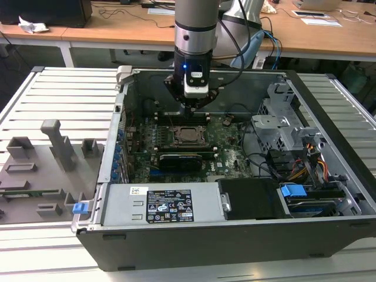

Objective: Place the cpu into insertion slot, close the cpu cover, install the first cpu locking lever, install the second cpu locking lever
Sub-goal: 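Install the first cpu locking lever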

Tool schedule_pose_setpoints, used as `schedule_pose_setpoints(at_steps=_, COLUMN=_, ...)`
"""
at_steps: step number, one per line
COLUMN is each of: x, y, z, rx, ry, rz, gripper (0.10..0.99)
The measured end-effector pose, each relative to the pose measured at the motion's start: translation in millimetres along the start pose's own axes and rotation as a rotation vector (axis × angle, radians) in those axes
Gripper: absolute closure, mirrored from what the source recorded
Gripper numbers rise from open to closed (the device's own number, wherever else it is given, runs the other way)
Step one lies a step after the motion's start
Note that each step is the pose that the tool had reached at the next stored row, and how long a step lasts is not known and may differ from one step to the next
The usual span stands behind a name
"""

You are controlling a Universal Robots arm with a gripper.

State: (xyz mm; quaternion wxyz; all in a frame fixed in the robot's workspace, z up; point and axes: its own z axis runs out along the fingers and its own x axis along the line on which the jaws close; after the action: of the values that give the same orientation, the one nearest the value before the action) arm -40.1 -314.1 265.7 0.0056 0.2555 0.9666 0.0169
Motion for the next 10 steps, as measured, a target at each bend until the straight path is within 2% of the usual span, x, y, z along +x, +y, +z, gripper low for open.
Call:
schedule_pose_setpoints(at_steps=4, x=0.0, y=0.0, z=0.0, rx=0.000, ry=0.0013, rz=-0.038, gripper=0.980)
schedule_pose_setpoints(at_steps=10, x=0.0, y=0.0, z=0.0, rx=0.000, ry=0.0053, rz=-0.150, gripper=0.980)
